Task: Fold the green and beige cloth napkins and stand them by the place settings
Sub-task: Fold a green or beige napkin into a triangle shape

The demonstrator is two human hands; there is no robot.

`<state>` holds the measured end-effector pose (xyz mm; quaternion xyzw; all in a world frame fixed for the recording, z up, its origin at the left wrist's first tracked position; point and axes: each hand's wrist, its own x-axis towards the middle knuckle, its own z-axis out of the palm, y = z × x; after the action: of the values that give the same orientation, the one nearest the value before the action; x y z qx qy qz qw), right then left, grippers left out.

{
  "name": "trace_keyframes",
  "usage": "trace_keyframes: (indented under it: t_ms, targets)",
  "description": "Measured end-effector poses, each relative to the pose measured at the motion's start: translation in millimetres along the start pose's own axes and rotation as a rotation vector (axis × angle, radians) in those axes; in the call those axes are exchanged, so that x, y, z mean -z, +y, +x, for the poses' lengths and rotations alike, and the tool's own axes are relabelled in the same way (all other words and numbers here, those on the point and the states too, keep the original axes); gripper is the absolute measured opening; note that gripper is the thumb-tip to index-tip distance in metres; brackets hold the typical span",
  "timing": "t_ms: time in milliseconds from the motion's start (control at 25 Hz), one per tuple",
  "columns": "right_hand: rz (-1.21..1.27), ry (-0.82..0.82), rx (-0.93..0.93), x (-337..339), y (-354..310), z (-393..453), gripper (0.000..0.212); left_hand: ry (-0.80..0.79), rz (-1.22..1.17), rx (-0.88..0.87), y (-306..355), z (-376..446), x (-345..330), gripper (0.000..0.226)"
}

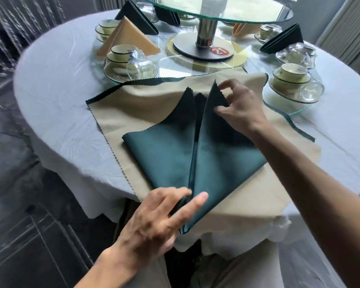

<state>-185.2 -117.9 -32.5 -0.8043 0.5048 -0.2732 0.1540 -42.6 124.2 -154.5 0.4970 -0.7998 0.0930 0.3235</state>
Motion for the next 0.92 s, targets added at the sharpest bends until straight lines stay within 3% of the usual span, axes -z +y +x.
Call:
trace_keyframes:
  t_ms: [200,320,400,640,800,920]
  targets:
    - [-0.053,0.012,0.067,-6.2,-7.1,-16.9,0.049,-0.137,0.028,-0.144,-22.4,-4.7,13.0,0.057]
    - [-0.062,0.025,0.069,-13.8,-5.2,-22.1,0.046,-0.211,0.039,-0.151,-37.7,-17.6,25.5,0.061]
    - [-0.076,0.077,0.071,-20.2,-5.1,-24.2,0.045,-0.203,0.044,-0.132,-34.9,-18.5,23.0,0.068]
    - [-0.159,0.235,0.114,-36.9,-1.3,-20.1,0.043,-0.12,0.072,-0.098,-18.3,-12.2,6.9,0.058]
    - [-0.217,0.213,0.112,-45.9,6.9,-23.9,0.045,-0.113,0.042,-0.112,-19.6,-11.8,3.0,0.046]
    - [-0.28,0.225,0.134,-45.0,-1.7,-29.1,0.047,-0.139,0.04,-0.109,-23.5,-12.5,4.6,0.055]
